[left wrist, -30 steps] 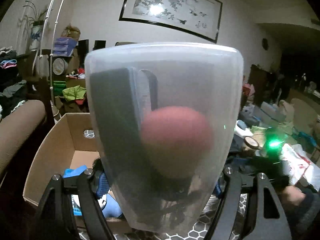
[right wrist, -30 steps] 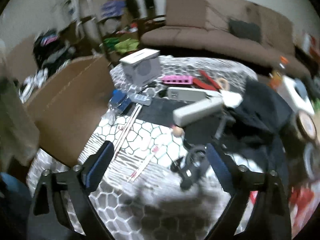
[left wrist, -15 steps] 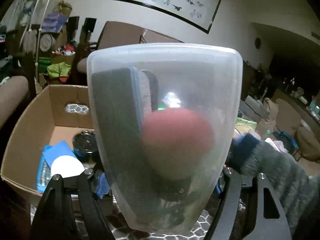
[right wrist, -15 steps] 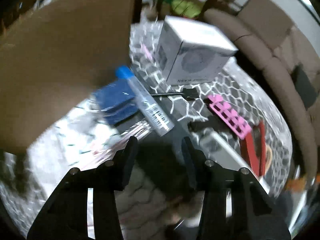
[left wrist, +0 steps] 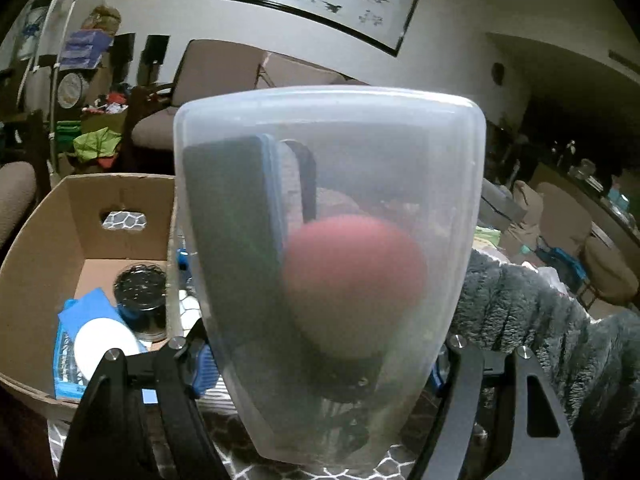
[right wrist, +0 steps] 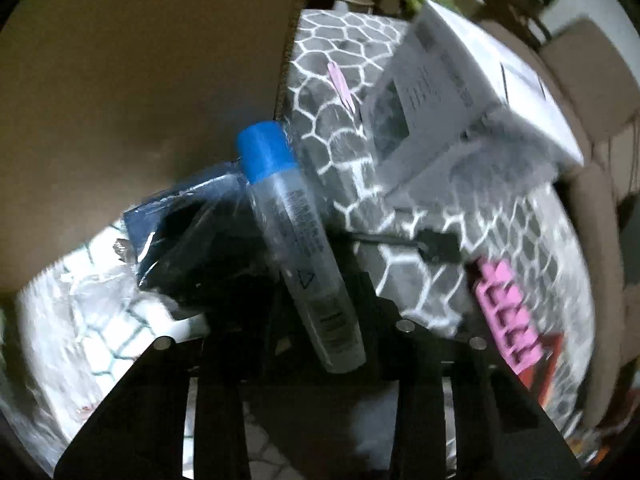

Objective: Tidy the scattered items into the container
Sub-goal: 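Close the right tool on the blue-capped glue tube while the left tool holds the container, then lift the glue tube with the right tool while the left tool holds the container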

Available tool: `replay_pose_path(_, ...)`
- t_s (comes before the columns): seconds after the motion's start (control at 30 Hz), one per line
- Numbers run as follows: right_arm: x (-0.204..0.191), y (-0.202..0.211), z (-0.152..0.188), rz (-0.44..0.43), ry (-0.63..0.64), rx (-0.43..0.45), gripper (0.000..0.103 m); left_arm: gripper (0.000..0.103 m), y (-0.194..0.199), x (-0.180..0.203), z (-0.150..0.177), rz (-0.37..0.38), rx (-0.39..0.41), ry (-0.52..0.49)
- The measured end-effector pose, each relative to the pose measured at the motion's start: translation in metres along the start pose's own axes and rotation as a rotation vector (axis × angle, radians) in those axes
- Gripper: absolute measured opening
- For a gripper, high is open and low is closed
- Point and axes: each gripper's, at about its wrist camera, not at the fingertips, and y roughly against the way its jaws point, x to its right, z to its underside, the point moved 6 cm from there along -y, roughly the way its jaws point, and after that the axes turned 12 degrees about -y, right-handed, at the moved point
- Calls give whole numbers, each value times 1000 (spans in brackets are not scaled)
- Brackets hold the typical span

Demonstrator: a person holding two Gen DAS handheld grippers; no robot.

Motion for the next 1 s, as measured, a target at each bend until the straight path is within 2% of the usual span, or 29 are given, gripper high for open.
replay_pose_path(0.07, 3, 7, 7, -18, -59, -3, 24, 76, 3, 2, 2, -11, 3, -13)
replay_pose_path(0.27, 14, 85, 46, 59, -231, 135, 24, 76, 12, 2, -1, -58, 31, -41)
replay_pose_path(0.6, 34, 220, 113, 186, -517, 367, 24, 76, 13, 7, -6, -70, 48, -58)
replay_pose_path(0.77, 28, 343, 154, 164, -686, 596, 24, 76, 17, 7, -11, -88, 67, -55)
replay_pose_path(0.93, 1, 431, 191, 222, -737, 773, 24, 76, 14, 7, -14, -91, 69, -47)
replay_pose_path(1.0, -9, 450, 203, 234, -754, 824, 24, 76, 12, 9, -14, -90, 67, -46)
